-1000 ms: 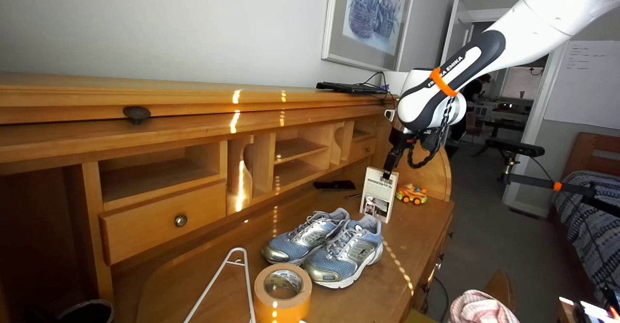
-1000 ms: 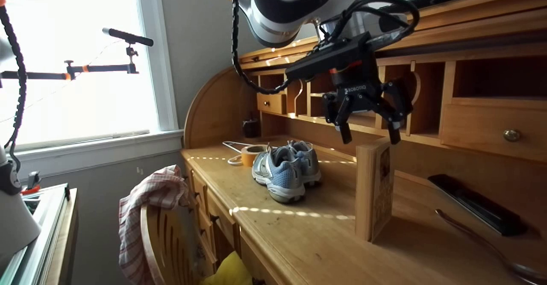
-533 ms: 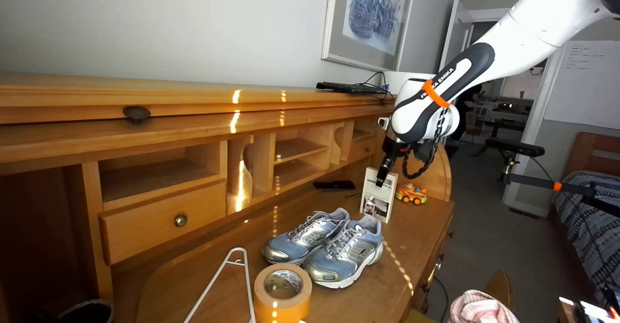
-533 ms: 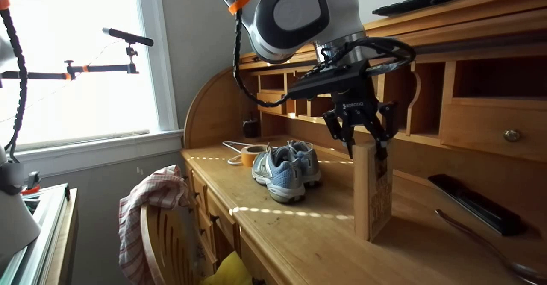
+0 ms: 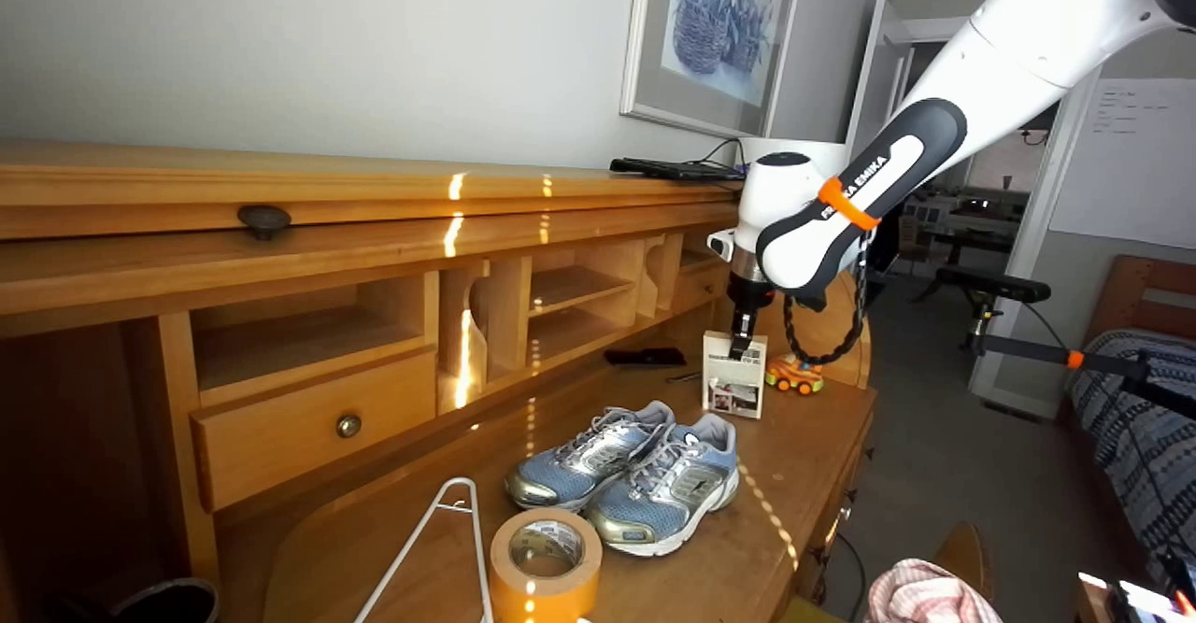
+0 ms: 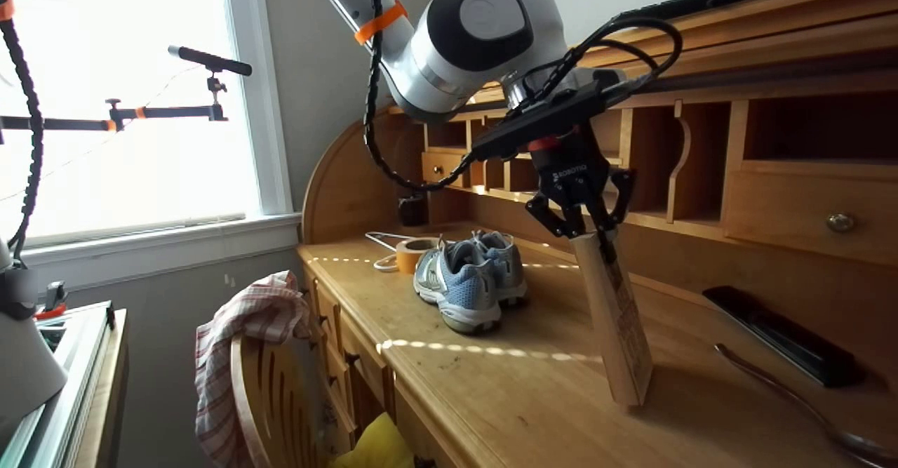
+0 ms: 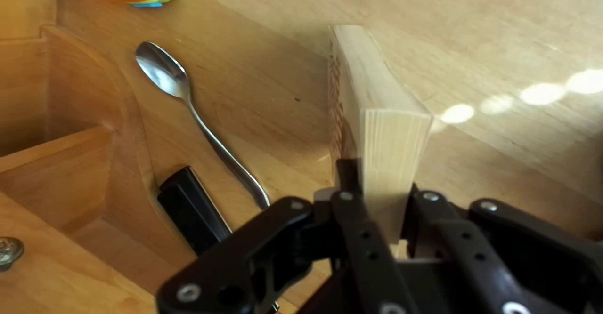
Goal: Remove the book from the shelf
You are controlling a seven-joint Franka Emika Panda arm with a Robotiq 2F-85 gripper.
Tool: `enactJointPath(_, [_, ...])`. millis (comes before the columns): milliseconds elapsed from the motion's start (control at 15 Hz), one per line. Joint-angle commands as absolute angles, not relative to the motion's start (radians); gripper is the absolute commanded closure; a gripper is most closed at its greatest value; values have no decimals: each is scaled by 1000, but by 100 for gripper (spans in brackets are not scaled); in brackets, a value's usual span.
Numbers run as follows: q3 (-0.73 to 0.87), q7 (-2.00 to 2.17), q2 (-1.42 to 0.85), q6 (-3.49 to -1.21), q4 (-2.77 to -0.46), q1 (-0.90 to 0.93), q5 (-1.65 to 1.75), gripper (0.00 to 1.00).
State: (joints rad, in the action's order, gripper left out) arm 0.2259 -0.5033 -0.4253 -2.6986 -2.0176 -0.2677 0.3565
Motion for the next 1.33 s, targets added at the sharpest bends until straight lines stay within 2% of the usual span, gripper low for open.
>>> enactJointPath(0, [337,-393,-456,-2658,-2013,-169,590,95])
enactJointPath(600, [375,-57,-497,-2668,-2040,-121,937,95])
enactJointPath(667, [373,-6,-498,-2670,-2042,-121,959,55])
enactJointPath(800, [343,45,-493,-2654,-2058,-137,932,48])
enactJointPath(1200, [295,125,-479,-2670,-2104,-151,859,1])
enactJointPath(1267, [290,134,-475,-2683,-2106,-151,852,0])
